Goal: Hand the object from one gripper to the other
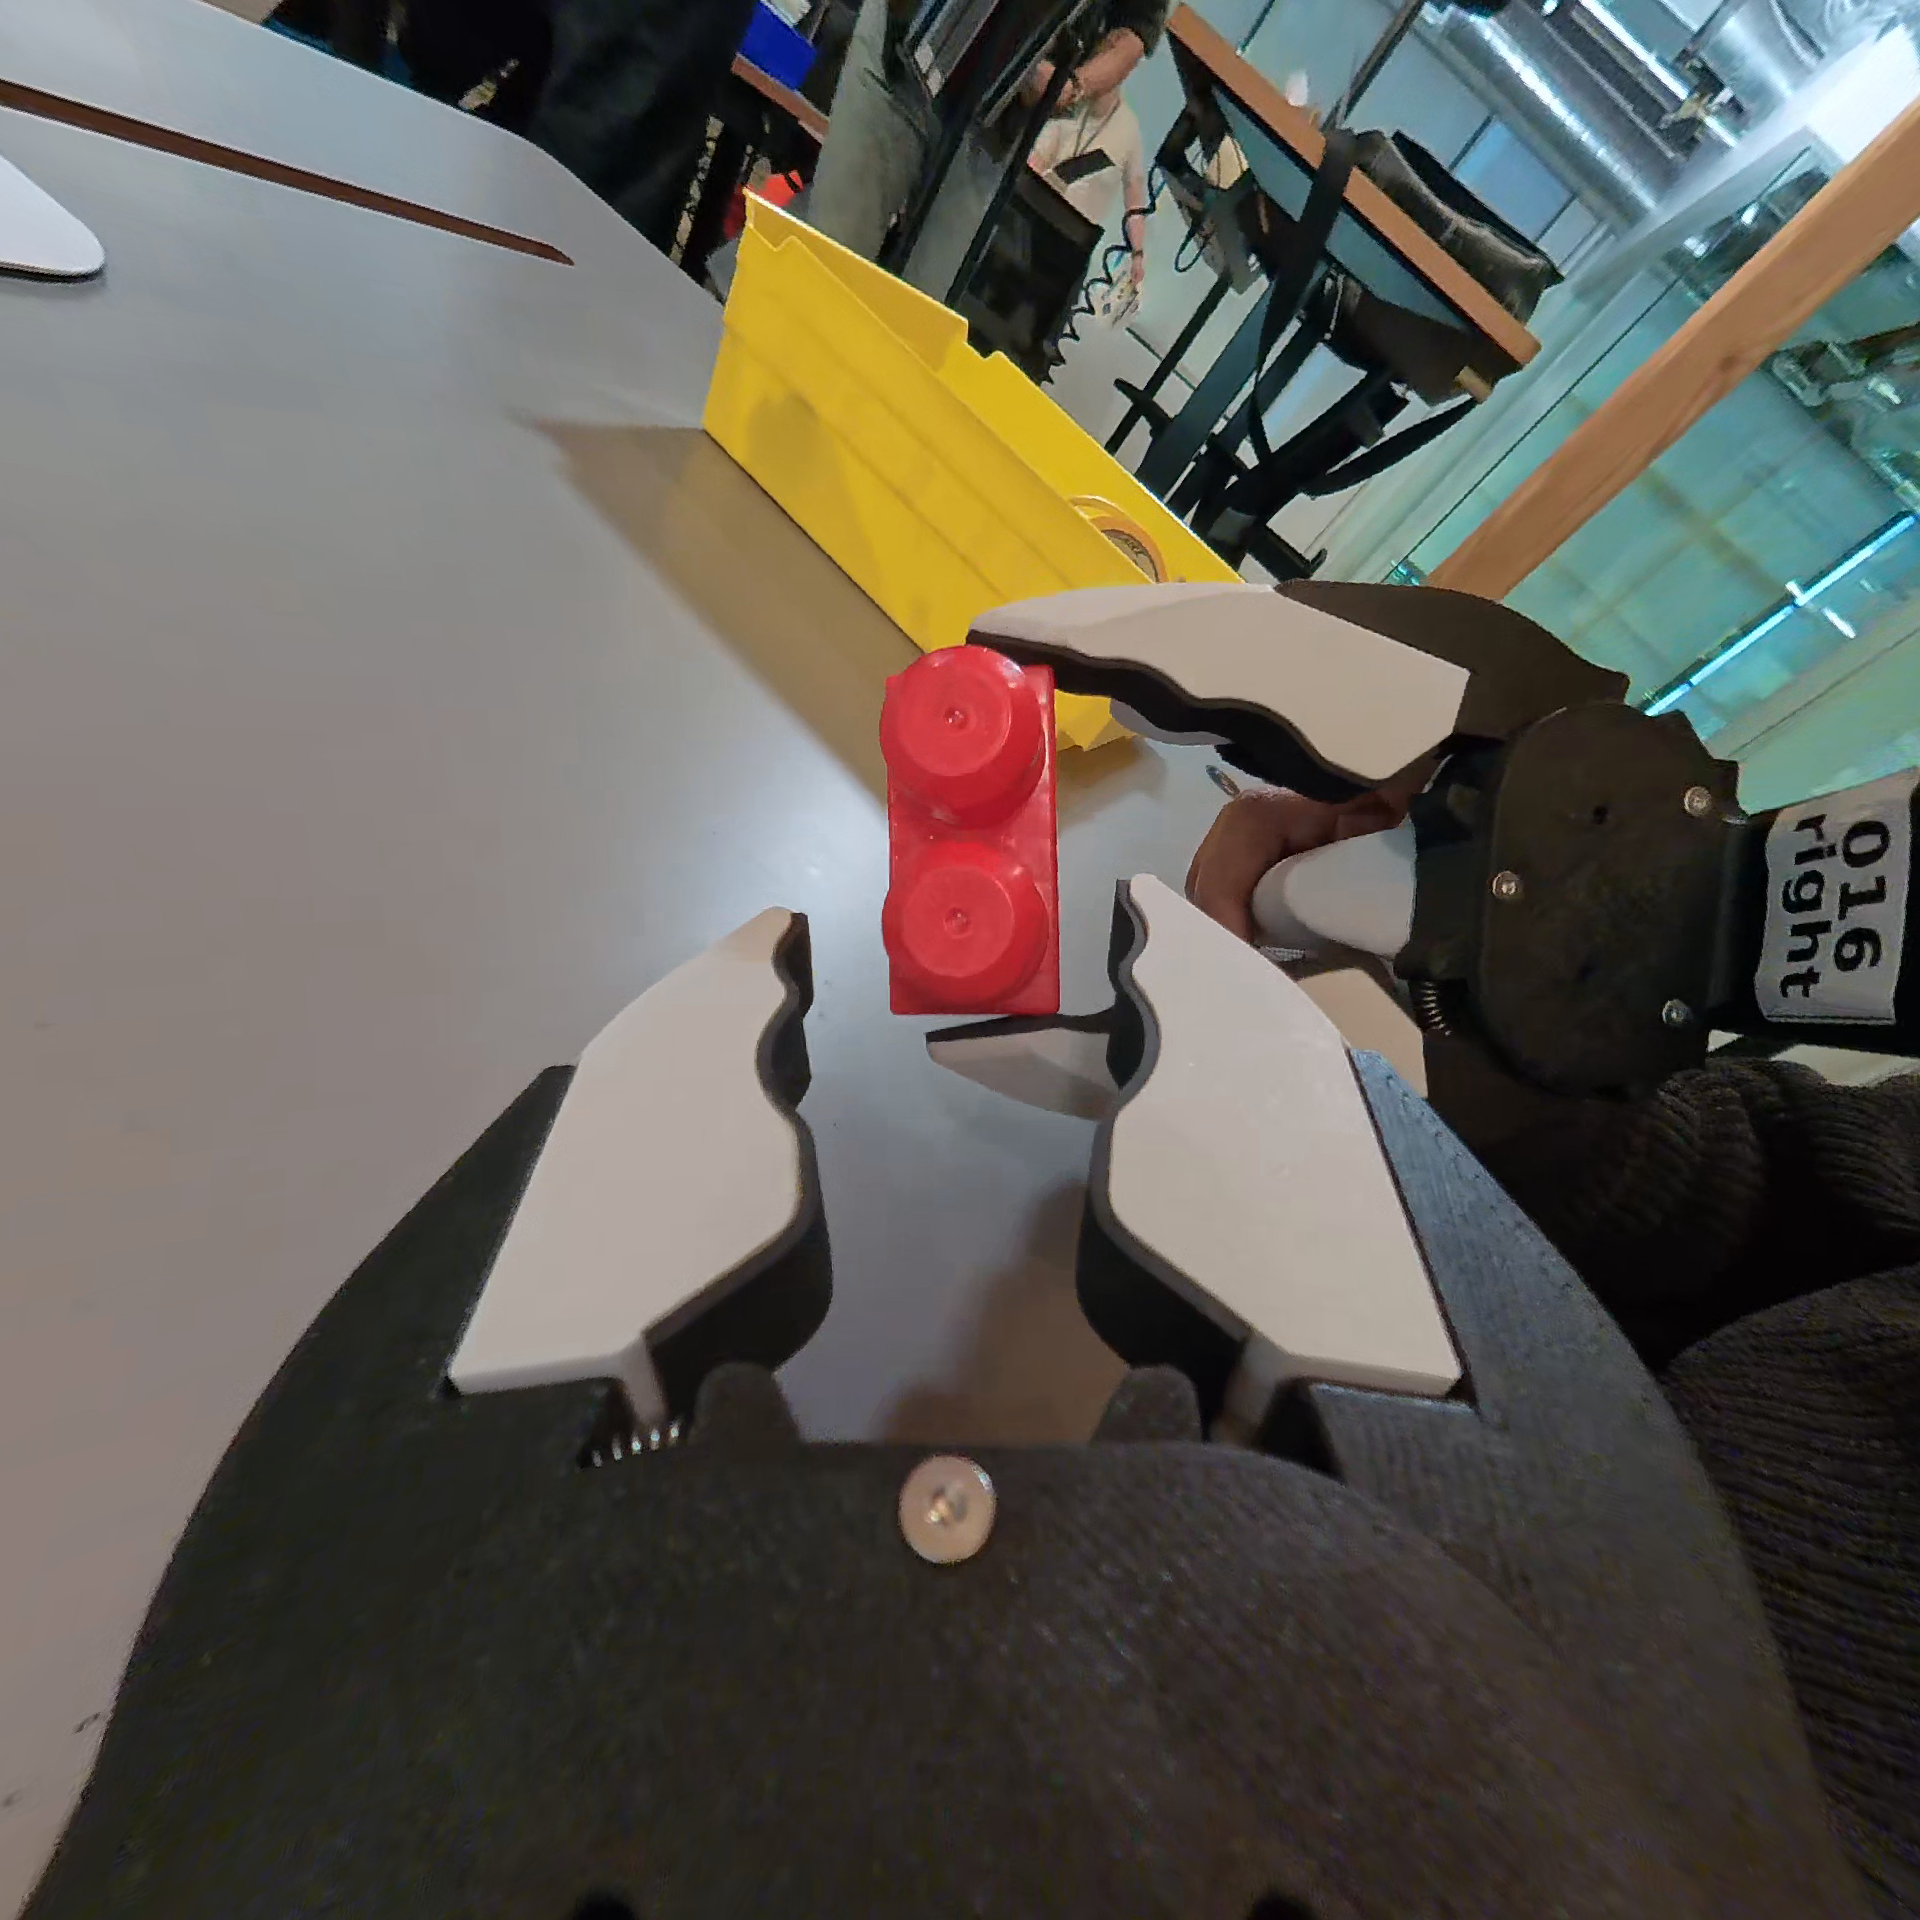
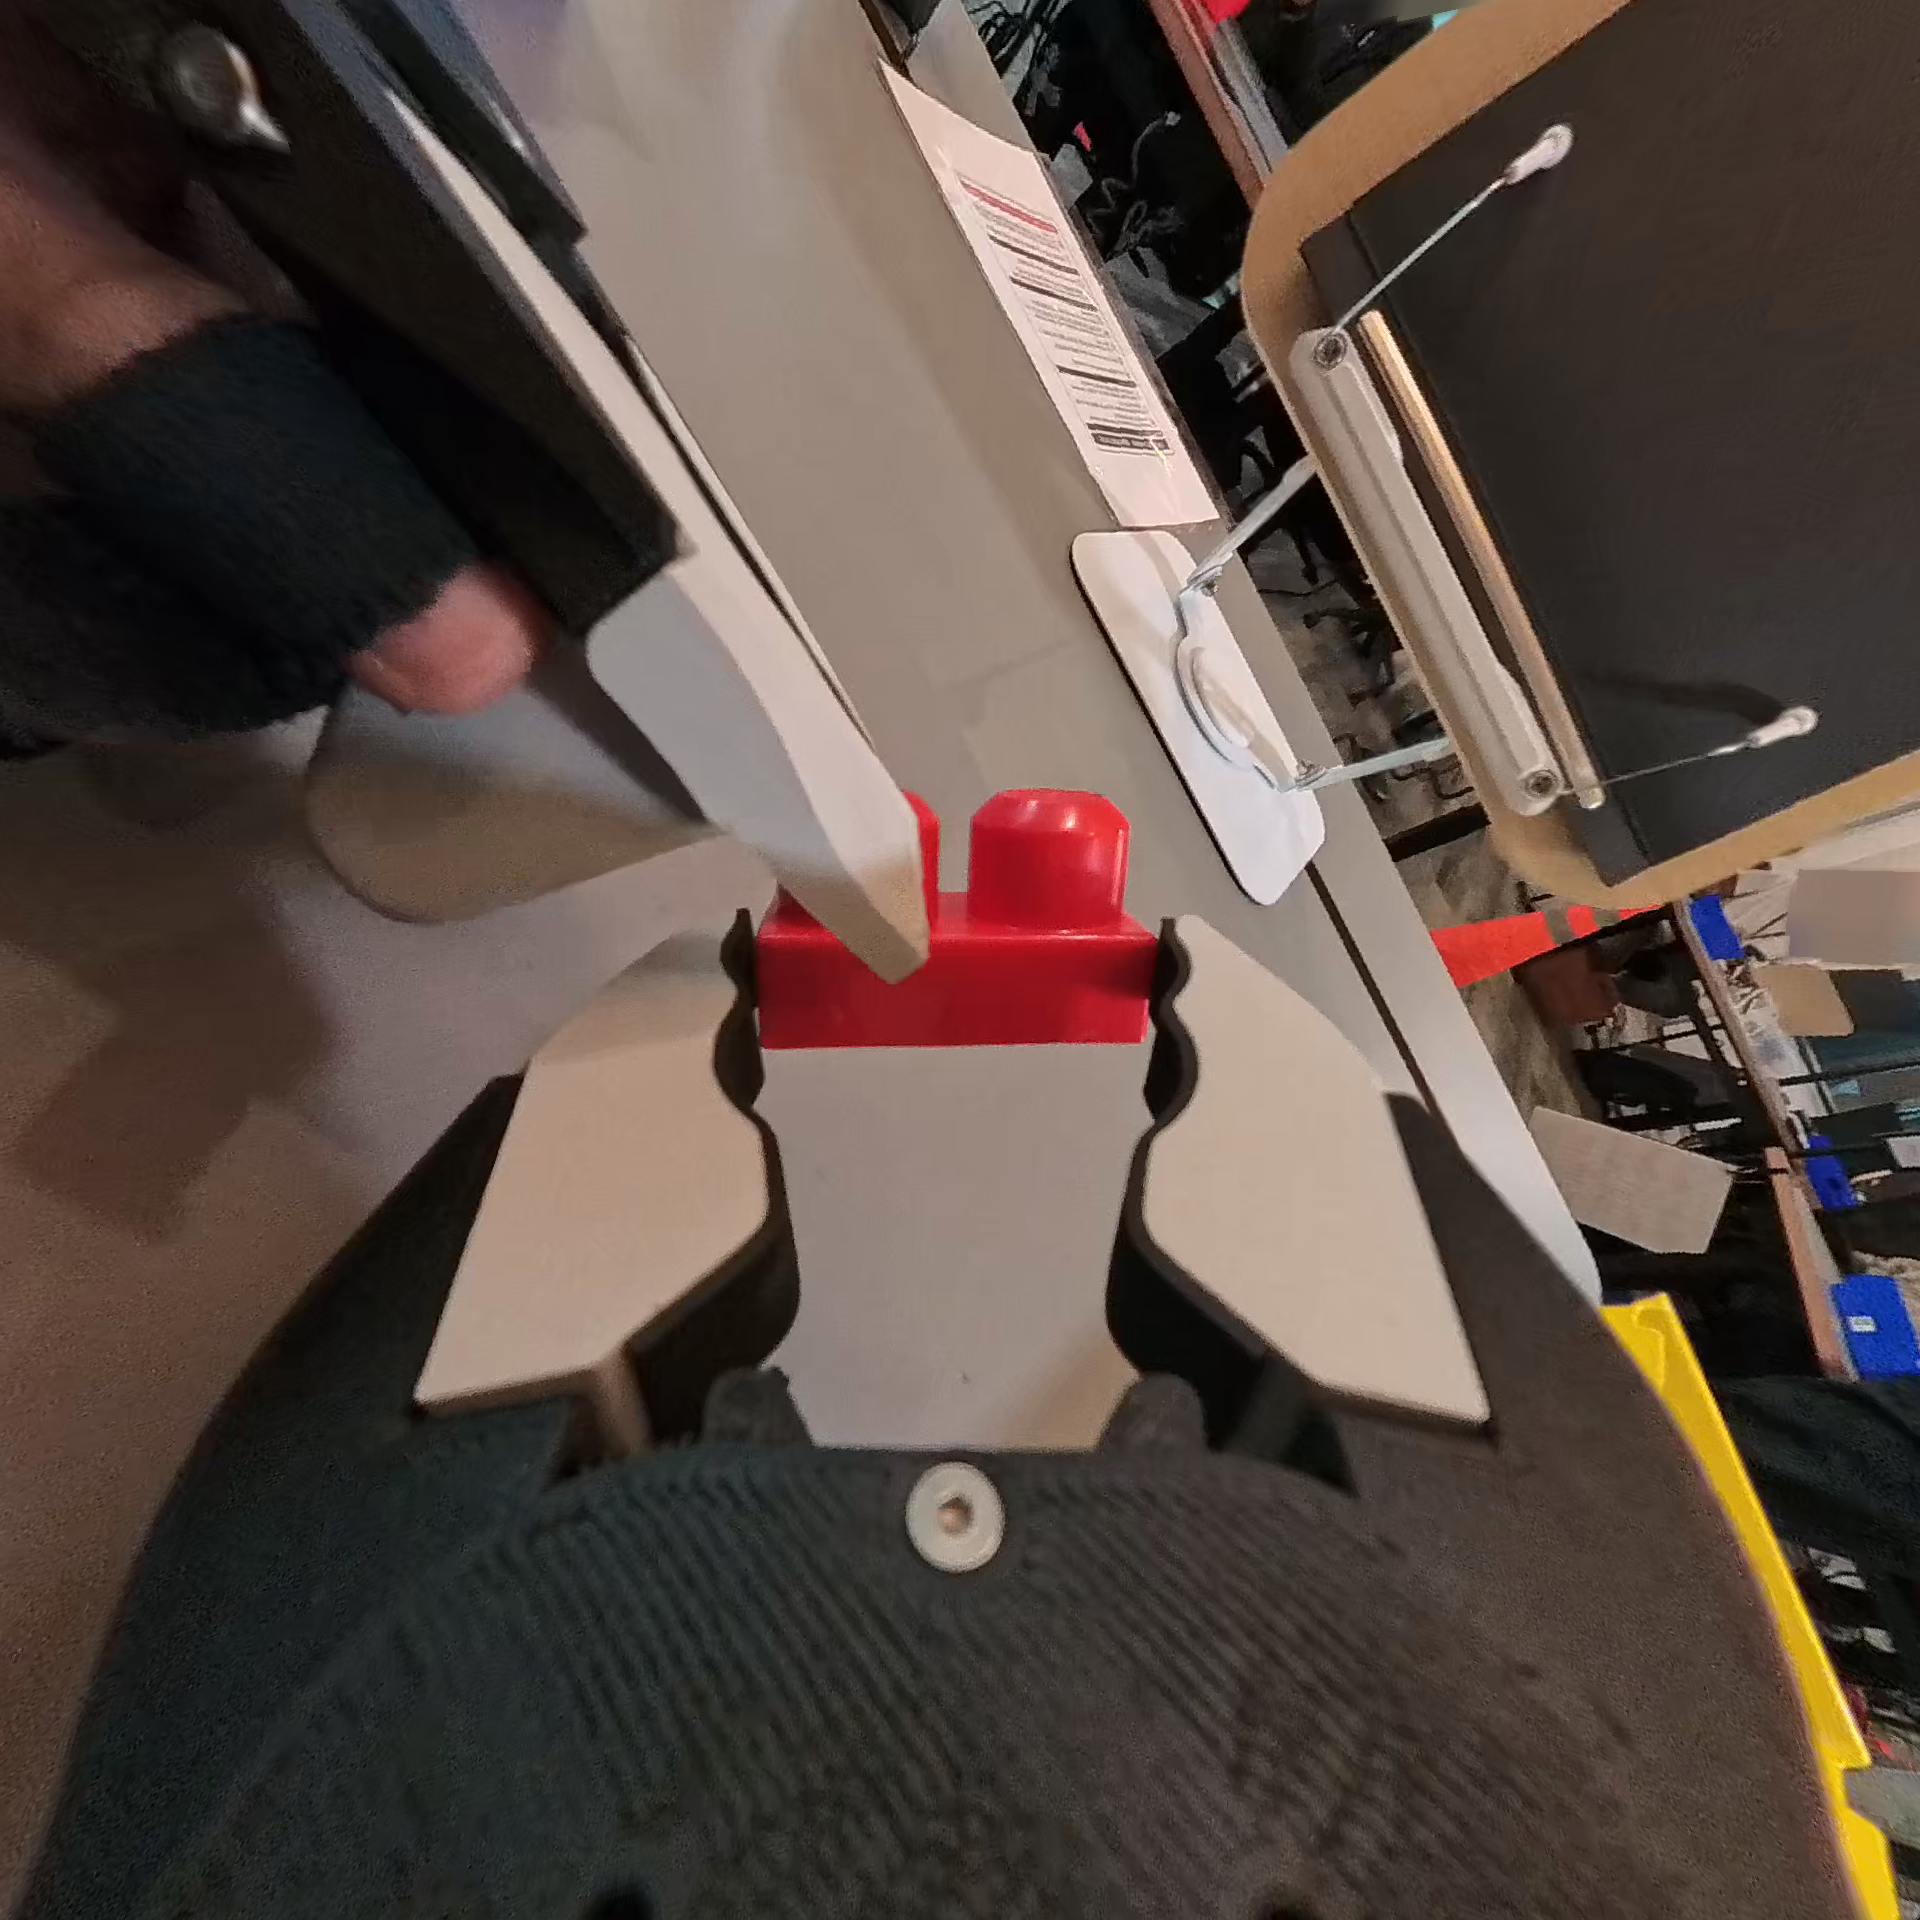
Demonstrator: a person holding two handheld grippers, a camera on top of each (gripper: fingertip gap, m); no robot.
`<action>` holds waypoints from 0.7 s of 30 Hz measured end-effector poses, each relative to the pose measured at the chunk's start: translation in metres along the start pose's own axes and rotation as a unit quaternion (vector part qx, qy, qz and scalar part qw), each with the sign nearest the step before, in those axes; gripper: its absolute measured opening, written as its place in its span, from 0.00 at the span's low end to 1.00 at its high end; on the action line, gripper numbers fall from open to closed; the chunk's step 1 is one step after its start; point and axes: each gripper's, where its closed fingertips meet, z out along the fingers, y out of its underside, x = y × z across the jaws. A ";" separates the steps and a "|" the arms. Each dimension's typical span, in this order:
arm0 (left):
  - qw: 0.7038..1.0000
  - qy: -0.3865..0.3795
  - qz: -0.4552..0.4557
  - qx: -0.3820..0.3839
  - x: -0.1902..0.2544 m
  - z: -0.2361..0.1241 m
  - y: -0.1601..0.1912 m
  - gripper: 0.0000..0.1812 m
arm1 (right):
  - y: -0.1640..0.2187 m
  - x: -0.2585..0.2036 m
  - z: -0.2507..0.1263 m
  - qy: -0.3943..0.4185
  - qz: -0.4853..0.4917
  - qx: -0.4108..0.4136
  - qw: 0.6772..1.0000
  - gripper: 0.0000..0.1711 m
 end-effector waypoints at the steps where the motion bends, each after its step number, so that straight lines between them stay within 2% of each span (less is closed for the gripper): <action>1: 1.000 0.001 0.002 -0.001 0.001 0.000 0.001 0.32 | -0.001 -0.002 0.000 0.000 -0.005 0.000 1.000 0.43; 5: 1.000 -0.001 0.013 -0.009 0.002 0.002 0.004 0.30 | -0.004 -0.008 0.000 -0.002 -0.026 0.002 1.000 0.43; 10: 1.000 0.004 0.024 -0.015 0.003 0.001 0.005 0.20 | -0.005 -0.011 0.000 -0.003 -0.040 0.000 0.999 0.43; 17: 1.000 0.004 0.020 -0.018 0.001 0.001 0.005 0.19 | -0.006 -0.011 0.002 -0.011 -0.023 0.021 0.999 0.43; 19: 1.000 -0.001 0.011 -0.008 -0.002 -0.001 0.002 0.19 | -0.003 -0.013 0.005 -0.030 0.002 0.031 0.999 0.48; 21: 1.000 -0.013 0.001 0.013 -0.011 -0.007 -0.007 0.19 | 0.003 -0.014 0.009 -0.071 0.070 0.033 0.994 0.53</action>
